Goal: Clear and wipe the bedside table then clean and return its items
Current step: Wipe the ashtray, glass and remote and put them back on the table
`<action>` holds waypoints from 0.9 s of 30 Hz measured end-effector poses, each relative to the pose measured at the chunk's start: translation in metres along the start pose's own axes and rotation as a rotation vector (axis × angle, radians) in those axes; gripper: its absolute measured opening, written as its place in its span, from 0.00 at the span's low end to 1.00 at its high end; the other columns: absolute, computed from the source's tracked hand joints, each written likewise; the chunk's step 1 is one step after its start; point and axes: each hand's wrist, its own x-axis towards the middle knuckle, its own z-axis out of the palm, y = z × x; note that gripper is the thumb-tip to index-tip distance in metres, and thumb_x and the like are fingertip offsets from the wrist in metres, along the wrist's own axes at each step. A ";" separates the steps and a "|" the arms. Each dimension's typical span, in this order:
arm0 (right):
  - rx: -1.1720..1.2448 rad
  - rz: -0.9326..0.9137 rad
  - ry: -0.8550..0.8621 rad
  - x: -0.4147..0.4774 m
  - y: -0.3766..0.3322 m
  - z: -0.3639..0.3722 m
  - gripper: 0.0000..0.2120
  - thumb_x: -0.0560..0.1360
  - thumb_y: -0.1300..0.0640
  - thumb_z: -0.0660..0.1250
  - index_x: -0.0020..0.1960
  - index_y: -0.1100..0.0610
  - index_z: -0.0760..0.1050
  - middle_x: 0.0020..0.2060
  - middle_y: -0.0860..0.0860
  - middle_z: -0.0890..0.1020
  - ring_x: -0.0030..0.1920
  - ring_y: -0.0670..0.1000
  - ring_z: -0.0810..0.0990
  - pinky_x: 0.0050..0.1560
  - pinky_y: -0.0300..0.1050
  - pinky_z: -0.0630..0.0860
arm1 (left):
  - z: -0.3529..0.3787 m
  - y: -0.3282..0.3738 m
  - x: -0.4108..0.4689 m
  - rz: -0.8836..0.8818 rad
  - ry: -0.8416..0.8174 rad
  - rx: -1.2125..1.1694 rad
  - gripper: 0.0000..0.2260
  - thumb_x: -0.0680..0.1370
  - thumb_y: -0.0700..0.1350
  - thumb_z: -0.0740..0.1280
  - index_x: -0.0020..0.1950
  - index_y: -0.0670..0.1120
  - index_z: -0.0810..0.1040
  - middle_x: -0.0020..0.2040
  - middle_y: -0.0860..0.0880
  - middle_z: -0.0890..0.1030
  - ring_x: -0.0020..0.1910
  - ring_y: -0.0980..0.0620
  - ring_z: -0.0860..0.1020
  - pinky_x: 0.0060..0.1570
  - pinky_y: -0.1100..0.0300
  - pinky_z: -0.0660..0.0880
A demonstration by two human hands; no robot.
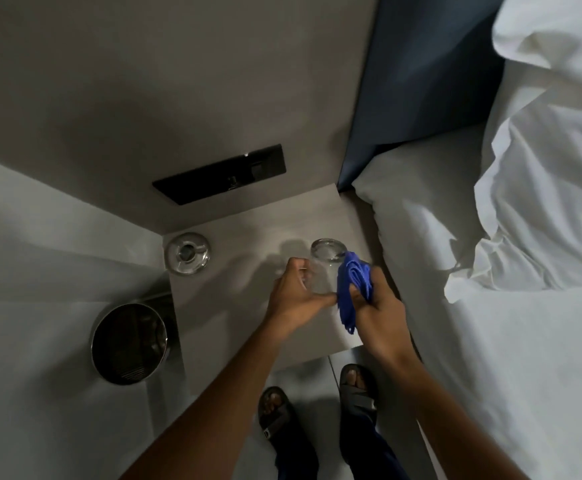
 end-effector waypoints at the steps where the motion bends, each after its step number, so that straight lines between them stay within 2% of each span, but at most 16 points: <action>1: -0.051 -0.023 0.005 0.008 0.004 -0.005 0.11 0.80 0.63 0.58 0.58 0.51 0.70 0.36 0.49 0.79 0.34 0.46 0.78 0.33 0.37 0.74 | 0.009 0.000 0.013 0.022 0.039 -0.015 0.30 0.57 0.52 0.79 0.53 0.55 0.69 0.52 0.50 0.81 0.50 0.51 0.81 0.51 0.50 0.80; 3: -0.110 -0.038 0.033 0.018 0.010 -0.012 0.13 0.79 0.64 0.59 0.57 0.47 0.70 0.36 0.47 0.78 0.33 0.47 0.77 0.34 0.43 0.74 | 0.017 -0.002 0.035 0.067 0.120 -0.031 0.31 0.57 0.51 0.80 0.54 0.55 0.67 0.51 0.50 0.81 0.49 0.48 0.82 0.50 0.48 0.80; 5: -0.088 -0.014 0.078 0.025 0.021 -0.021 0.16 0.79 0.64 0.59 0.55 0.43 0.68 0.37 0.45 0.79 0.35 0.50 0.78 0.34 0.46 0.74 | 0.019 -0.003 0.061 0.086 0.193 -0.021 0.31 0.62 0.47 0.81 0.58 0.51 0.67 0.50 0.50 0.80 0.48 0.46 0.81 0.48 0.52 0.80; 7: -0.065 0.011 0.099 0.025 0.036 -0.030 0.16 0.79 0.63 0.60 0.56 0.42 0.69 0.38 0.45 0.80 0.37 0.51 0.79 0.38 0.50 0.76 | 0.021 -0.002 0.093 0.086 0.256 -0.029 0.32 0.62 0.46 0.81 0.60 0.47 0.67 0.50 0.50 0.79 0.47 0.46 0.80 0.47 0.55 0.78; 9: -0.028 0.029 0.087 0.022 0.052 -0.038 0.14 0.80 0.60 0.60 0.59 0.42 0.71 0.40 0.45 0.81 0.40 0.48 0.80 0.42 0.51 0.77 | 0.025 0.000 0.124 0.117 0.307 -0.070 0.32 0.61 0.46 0.81 0.59 0.47 0.69 0.50 0.50 0.79 0.48 0.46 0.80 0.49 0.53 0.79; 12: 0.040 0.038 0.080 0.014 0.073 -0.046 0.11 0.80 0.57 0.61 0.58 0.44 0.74 0.41 0.43 0.82 0.41 0.44 0.81 0.45 0.48 0.78 | 0.032 0.000 0.161 0.128 0.292 -0.081 0.31 0.63 0.42 0.80 0.61 0.44 0.69 0.51 0.50 0.76 0.48 0.48 0.78 0.52 0.54 0.78; 14: 0.088 0.036 0.110 0.012 0.081 -0.051 0.08 0.80 0.57 0.62 0.56 0.48 0.75 0.39 0.41 0.81 0.39 0.42 0.79 0.44 0.45 0.75 | 0.031 -0.002 0.181 0.118 0.301 -0.074 0.32 0.62 0.43 0.80 0.62 0.43 0.71 0.52 0.50 0.77 0.51 0.47 0.79 0.54 0.54 0.77; 17: 0.169 0.069 0.149 0.008 0.087 -0.055 0.07 0.80 0.57 0.62 0.56 0.50 0.75 0.40 0.42 0.82 0.40 0.42 0.80 0.45 0.43 0.73 | 0.031 -0.010 0.199 0.097 0.304 -0.077 0.34 0.62 0.43 0.80 0.64 0.41 0.72 0.57 0.45 0.80 0.55 0.44 0.79 0.55 0.55 0.75; 19: 0.227 0.094 0.166 0.006 0.088 -0.055 0.09 0.80 0.57 0.62 0.57 0.47 0.76 0.44 0.44 0.84 0.45 0.44 0.82 0.48 0.45 0.76 | 0.033 -0.012 0.205 0.095 0.295 -0.061 0.34 0.63 0.44 0.80 0.65 0.41 0.71 0.57 0.44 0.79 0.56 0.45 0.79 0.57 0.55 0.75; 22: 0.250 0.110 0.173 0.004 0.088 -0.055 0.09 0.80 0.54 0.63 0.57 0.43 0.75 0.50 0.46 0.84 0.52 0.46 0.82 0.57 0.54 0.78 | 0.033 -0.006 0.202 0.104 0.306 -0.068 0.37 0.59 0.48 0.79 0.64 0.42 0.71 0.59 0.43 0.80 0.57 0.43 0.79 0.57 0.53 0.77; 25: 0.227 0.103 0.189 0.003 0.083 -0.050 0.11 0.78 0.54 0.66 0.60 0.44 0.73 0.52 0.47 0.83 0.53 0.49 0.83 0.58 0.59 0.78 | 0.032 -0.001 0.160 0.175 0.362 -0.063 0.39 0.62 0.47 0.81 0.68 0.41 0.67 0.63 0.46 0.76 0.61 0.47 0.75 0.58 0.58 0.73; 27: 0.255 0.117 0.201 0.001 0.074 -0.046 0.15 0.77 0.56 0.68 0.60 0.45 0.72 0.52 0.48 0.83 0.52 0.50 0.83 0.57 0.59 0.79 | 0.033 -0.001 0.112 0.226 0.360 -0.086 0.34 0.68 0.50 0.78 0.69 0.43 0.68 0.64 0.47 0.75 0.63 0.50 0.74 0.60 0.60 0.72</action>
